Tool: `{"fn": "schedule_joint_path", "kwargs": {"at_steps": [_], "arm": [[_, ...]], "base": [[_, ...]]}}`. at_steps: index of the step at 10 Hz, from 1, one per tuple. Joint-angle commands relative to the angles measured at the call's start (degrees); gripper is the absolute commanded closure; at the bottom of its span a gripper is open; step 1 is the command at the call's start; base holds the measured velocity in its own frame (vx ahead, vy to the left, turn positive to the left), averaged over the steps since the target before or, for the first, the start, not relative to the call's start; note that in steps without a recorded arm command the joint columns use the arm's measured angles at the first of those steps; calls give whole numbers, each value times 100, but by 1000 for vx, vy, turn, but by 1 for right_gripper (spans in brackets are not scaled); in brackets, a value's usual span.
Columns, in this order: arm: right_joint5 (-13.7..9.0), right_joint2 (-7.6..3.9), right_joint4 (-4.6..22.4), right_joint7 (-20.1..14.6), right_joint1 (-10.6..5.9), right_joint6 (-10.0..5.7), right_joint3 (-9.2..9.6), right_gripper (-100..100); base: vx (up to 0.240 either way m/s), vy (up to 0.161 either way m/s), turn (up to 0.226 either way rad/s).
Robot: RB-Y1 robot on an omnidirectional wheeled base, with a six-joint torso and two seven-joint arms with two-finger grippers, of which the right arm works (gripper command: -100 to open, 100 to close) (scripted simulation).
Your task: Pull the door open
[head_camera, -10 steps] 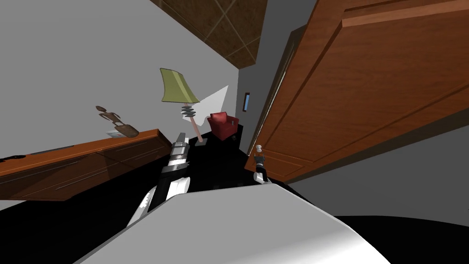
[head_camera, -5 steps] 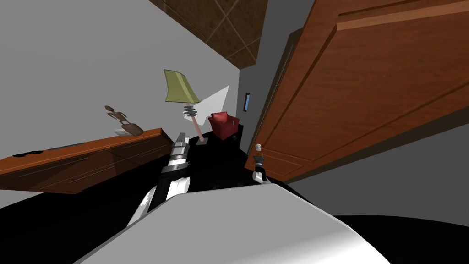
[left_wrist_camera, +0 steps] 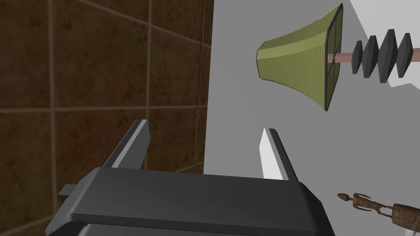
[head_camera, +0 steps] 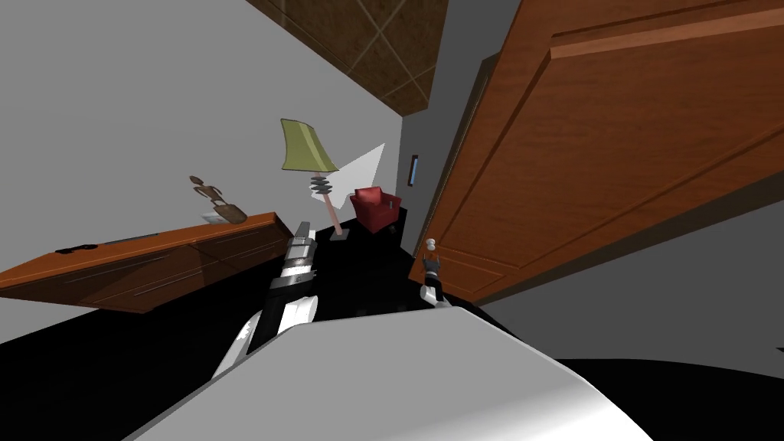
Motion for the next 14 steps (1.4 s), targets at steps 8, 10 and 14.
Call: {"fn": "schedule_joint_path", "kwargs": {"at_steps": [8,10,14], "arm": [[-154,-430,112,-917,183,-63,-67,-100],[-190,-653,160,-1153,282,-92,-93,-100],[-189,-708,204,-1219,305,-120,-85,100]], "base": [[61,-5,61],[210,-8,109],[58,-19,18]]}}
